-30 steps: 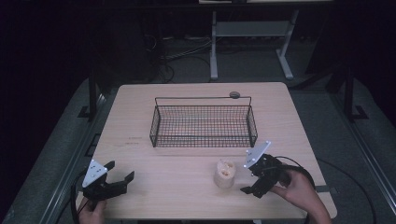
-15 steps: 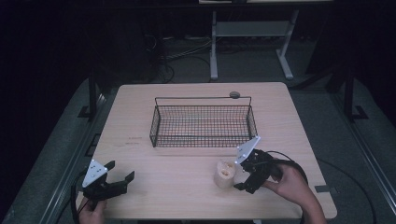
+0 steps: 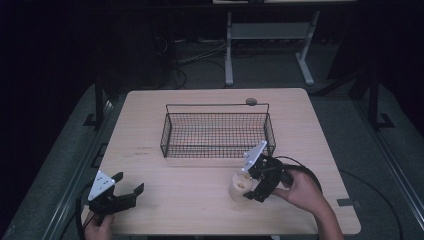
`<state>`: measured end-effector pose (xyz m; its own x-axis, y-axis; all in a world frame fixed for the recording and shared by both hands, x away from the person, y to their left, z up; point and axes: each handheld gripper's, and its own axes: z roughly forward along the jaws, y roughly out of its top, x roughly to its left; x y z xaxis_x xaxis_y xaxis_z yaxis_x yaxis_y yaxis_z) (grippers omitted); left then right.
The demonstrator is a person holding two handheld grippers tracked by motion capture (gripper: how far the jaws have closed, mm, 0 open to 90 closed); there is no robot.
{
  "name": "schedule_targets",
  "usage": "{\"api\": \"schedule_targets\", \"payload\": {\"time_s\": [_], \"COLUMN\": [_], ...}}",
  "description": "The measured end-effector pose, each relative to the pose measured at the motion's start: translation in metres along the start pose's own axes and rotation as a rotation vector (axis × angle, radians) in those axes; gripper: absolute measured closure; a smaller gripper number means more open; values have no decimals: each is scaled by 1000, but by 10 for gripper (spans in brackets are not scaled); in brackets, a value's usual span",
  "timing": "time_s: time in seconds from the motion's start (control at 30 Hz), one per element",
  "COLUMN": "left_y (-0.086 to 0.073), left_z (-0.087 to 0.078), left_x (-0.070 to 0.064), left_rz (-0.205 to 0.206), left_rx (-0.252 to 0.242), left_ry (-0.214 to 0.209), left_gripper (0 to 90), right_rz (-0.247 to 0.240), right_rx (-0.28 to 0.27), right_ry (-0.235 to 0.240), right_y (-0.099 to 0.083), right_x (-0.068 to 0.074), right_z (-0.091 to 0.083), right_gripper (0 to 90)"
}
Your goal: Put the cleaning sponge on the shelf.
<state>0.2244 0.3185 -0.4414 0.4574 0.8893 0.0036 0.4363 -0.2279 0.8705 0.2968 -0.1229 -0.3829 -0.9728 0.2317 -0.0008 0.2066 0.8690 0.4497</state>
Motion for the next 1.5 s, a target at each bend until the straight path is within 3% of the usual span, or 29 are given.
{"api": "schedule_targets", "payload": {"time_s": [0.33,0.8,0.97,1.5], "left_y": [0,0,0,1], "left_z": [0,-1,-1,-2], "left_x": [-1,0,1,0], "left_rz": [-3,-6,-8,-12], "left_rx": [-2,-6,-7,-10], "left_ry": [0,-2,-2,0], "left_gripper": [139,139,139,139], "right_rz": [-7,-24,-26,-64], "right_rx": [35,51,50,64], "right_ry": [-15,0,15,47], "right_y": [10,19,20,32], "right_x": [-2,-4,-4,-3], "right_z": [8,17,17,10], "right_gripper": [171,224,284,288]}}
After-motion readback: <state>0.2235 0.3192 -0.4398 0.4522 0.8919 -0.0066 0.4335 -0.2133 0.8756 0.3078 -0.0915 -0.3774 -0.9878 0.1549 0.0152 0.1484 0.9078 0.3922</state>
